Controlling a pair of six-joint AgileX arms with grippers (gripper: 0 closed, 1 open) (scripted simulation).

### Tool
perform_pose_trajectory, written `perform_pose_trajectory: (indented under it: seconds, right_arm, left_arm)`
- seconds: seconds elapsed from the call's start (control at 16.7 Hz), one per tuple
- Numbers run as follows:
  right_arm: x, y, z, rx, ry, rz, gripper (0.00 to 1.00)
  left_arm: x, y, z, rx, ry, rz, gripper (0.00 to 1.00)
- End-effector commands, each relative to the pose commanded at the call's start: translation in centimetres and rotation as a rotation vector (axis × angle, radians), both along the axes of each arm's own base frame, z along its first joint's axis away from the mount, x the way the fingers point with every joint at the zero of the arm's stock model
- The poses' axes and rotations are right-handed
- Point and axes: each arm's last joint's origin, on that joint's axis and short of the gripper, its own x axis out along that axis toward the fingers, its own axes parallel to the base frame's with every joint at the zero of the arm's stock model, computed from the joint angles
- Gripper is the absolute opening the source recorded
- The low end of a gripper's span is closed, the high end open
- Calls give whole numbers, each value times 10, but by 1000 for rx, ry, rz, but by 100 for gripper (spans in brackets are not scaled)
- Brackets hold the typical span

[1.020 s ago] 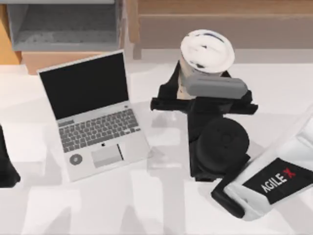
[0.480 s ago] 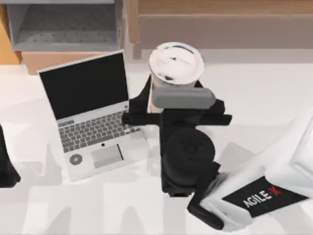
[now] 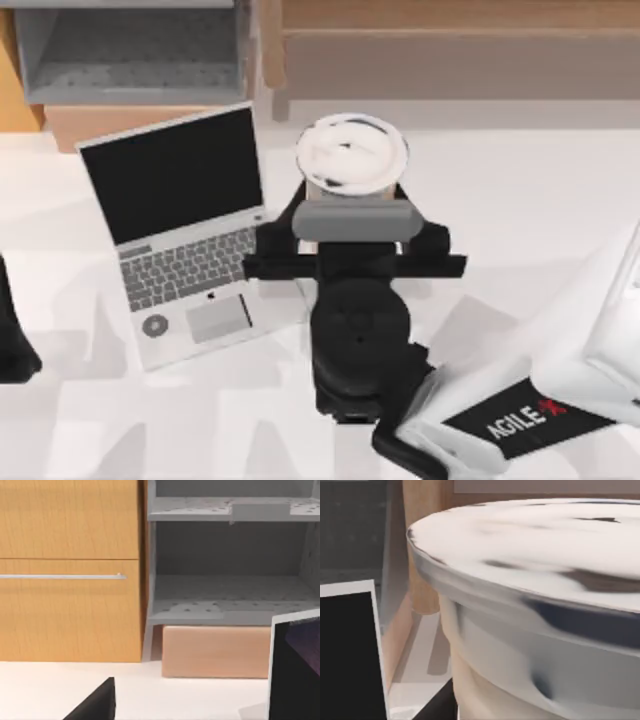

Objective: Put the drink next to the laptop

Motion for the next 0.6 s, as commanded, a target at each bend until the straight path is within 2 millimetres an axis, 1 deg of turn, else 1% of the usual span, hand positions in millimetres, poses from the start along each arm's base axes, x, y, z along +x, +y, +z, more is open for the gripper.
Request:
perform_pose_trajectory:
  seconds: [0.6]
  right_arm:
    - [3,-1,4,25,-15,2,0]
  left_arm:
    - [0,0,0,0,0,0,100]
